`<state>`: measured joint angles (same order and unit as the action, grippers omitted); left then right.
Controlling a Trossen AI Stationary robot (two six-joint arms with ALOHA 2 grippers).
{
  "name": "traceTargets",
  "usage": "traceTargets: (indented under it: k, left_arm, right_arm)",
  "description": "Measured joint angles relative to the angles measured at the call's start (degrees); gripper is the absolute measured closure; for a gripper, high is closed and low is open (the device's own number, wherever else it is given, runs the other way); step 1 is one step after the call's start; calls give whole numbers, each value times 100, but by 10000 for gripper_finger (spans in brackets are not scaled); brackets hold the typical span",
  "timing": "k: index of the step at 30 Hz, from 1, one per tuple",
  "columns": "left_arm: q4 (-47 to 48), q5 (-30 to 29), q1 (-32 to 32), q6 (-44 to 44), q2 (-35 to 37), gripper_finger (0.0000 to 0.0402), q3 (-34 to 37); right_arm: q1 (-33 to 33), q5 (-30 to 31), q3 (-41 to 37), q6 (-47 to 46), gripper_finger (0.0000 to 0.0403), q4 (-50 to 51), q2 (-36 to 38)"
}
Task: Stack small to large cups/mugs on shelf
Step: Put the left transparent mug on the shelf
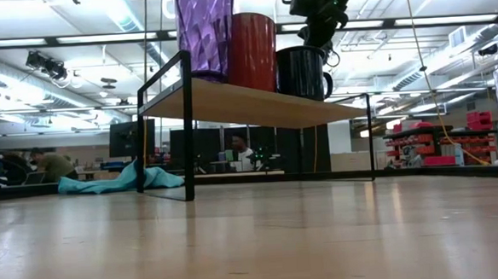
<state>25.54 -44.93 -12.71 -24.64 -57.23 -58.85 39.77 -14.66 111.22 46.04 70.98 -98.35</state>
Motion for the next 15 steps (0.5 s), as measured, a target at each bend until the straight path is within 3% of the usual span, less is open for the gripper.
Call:
traceTargets:
  k: [7,15]
  left_arm:
    - [-66,-190,89,19,-2,380,0]
    - [-52,-416,887,497,0,395,0]
  right_arm:
    - [33,2,0,21,399,-25,0]
    - [140,-209,0,162,399,-102,0]
